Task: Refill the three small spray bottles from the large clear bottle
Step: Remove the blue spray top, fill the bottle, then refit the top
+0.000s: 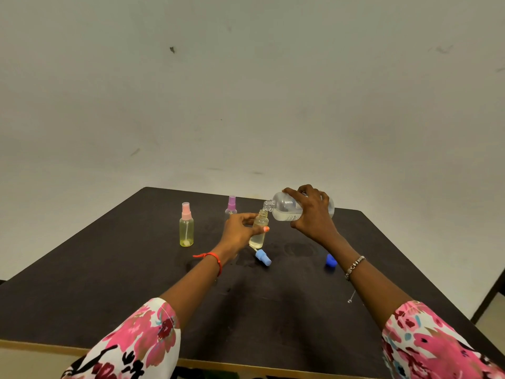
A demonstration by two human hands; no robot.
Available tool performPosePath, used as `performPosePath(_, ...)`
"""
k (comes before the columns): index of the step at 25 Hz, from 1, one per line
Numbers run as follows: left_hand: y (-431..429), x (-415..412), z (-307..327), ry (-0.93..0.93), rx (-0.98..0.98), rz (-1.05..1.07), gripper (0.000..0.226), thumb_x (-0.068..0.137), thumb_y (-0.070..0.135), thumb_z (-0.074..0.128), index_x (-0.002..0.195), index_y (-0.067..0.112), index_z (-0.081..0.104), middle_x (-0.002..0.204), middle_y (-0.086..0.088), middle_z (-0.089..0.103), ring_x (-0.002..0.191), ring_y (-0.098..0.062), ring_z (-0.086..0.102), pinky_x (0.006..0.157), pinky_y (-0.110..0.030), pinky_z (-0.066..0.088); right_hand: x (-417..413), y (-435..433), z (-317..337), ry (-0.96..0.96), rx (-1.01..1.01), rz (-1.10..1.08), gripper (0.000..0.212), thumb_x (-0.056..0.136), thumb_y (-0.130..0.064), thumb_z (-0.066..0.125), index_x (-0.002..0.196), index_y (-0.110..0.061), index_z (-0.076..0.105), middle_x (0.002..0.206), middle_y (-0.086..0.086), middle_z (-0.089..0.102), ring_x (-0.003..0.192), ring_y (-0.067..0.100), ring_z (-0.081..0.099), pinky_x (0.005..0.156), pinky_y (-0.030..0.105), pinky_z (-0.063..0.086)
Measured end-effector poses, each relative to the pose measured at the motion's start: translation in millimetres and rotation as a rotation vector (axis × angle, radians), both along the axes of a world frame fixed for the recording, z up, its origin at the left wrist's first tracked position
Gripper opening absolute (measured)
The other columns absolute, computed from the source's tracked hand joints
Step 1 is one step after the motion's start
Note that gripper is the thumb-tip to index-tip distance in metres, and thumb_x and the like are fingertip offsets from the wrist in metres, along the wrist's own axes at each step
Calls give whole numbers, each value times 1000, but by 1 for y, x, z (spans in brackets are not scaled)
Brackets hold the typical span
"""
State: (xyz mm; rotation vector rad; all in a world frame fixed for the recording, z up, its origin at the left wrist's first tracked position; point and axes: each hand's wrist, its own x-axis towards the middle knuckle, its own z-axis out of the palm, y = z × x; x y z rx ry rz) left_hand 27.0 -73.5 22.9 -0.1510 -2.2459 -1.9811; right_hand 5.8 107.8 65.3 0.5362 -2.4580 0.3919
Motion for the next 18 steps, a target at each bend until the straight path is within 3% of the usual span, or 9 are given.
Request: performPosePath(18, -3, 2, 0, 20, -4, 1, 42, 74, 8, 73, 115, 4, 61, 114, -14, 65, 101, -20, 60, 84, -32, 50, 0, -1, -1, 9, -13, 4, 67, 64, -15, 74, 127, -21, 51, 117, 15, 49, 111, 31, 47, 103, 46, 22)
